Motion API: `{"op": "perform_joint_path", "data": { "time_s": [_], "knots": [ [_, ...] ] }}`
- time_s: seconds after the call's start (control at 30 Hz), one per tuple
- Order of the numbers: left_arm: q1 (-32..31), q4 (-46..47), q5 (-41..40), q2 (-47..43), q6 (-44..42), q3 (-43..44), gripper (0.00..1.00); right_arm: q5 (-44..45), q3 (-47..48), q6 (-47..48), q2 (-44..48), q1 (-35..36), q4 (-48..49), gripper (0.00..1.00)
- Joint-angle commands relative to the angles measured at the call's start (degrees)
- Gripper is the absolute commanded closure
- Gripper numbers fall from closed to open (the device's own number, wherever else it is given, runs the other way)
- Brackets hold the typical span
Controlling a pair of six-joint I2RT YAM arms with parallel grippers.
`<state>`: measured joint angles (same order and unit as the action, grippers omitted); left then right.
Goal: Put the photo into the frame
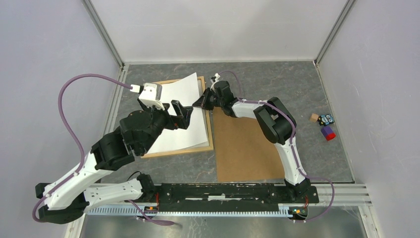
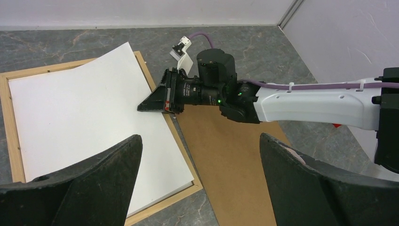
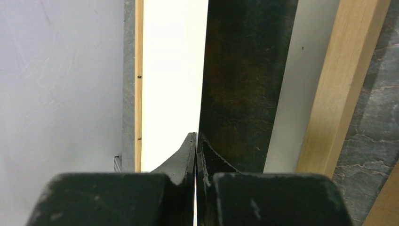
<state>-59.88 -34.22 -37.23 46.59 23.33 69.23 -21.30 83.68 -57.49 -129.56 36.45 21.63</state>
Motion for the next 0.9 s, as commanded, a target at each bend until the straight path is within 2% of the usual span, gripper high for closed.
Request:
{"op": "perform_joint_path", "data": {
  "time_s": [0.0, 0.17, 0.47, 0.67, 0.77, 0.87],
  "knots": [
    [-0.1, 1.3, 0.0, -0.6, -1.1, -0.1, 0.0, 2.4, 4.4, 3.0, 0.4, 1.1, -5.5, 0.91],
    [-0.2, 1.2, 0.5, -0.8, -0.5, -0.3, 0.0, 4.4, 6.5, 5.2, 1.2, 1.6, -10.9, 0.75],
    [-0.2, 0.8, 1.1, -1.7, 0.0, -0.7, 0.0, 8.5, 9.1, 14.1, 3.9, 2.6, -23.3, 0.53],
    [-0.2, 0.8, 1.5, -1.5, 0.2, -0.7, 0.0, 12.7, 16.8, 22.6, 2.8, 2.8, -33.8, 0.35],
    [-0.1, 0.6, 1.5, -1.5, 0.1, -0.7, 0.0, 15.3, 20.3, 26.5, 2.5, 3.0, -39.4, 0.3],
    [-0.1, 0.6, 1.1, -1.0, 0.0, -1.2, 0.0, 16.6, 18.7, 30.0, 5.2, 3.0, -40.6, 0.26]
  ]
}}
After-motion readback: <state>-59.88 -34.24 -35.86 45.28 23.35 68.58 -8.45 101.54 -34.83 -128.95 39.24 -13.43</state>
